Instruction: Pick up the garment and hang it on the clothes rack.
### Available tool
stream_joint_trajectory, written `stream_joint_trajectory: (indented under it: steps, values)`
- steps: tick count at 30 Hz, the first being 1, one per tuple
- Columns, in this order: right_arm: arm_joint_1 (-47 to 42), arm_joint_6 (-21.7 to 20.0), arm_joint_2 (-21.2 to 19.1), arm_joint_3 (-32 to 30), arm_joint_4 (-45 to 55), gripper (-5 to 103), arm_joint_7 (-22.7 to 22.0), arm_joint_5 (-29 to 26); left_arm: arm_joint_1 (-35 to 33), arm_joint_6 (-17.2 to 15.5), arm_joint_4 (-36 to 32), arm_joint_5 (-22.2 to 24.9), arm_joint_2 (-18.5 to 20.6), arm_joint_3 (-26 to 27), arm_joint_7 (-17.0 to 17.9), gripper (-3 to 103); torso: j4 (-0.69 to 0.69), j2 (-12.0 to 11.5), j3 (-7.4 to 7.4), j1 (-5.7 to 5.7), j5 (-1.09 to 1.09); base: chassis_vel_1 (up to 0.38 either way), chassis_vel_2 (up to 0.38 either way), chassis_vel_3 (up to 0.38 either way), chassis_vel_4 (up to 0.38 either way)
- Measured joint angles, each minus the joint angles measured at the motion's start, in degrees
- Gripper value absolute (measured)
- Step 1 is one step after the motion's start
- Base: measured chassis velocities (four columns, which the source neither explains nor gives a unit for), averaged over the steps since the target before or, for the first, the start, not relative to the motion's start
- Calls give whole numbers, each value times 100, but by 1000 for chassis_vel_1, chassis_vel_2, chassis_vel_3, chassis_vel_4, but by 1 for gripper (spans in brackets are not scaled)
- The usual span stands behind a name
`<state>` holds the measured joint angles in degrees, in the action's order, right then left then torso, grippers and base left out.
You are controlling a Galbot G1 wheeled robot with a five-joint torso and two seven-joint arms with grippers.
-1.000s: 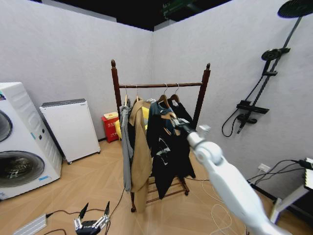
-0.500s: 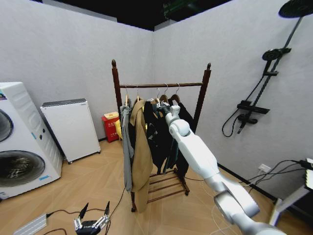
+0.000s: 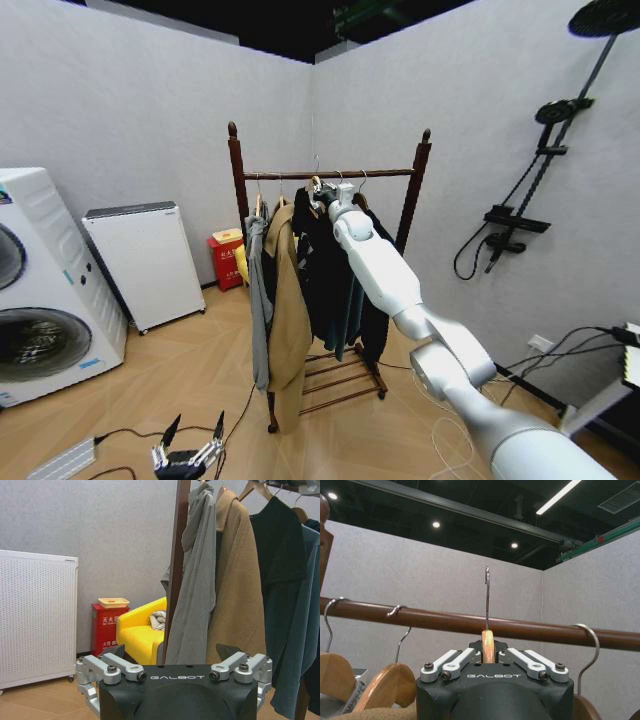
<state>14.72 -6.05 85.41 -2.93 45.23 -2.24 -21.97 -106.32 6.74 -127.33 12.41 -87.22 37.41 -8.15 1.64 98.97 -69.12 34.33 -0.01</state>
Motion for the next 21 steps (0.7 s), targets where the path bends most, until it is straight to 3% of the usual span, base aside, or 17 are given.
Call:
stream_joint_trajectory:
  steps: [10,21]
  values:
    - [329,198,466,-362,-1028,9,153,464,0,0,0,0,0,0,0,100,0,0,0,0,0,0,0,0,0]
    - [245,53,315,-522,-1130,9,189,327,0,0,0,0,0,0,0,100,1,0,1,0,2,0,0,0,0]
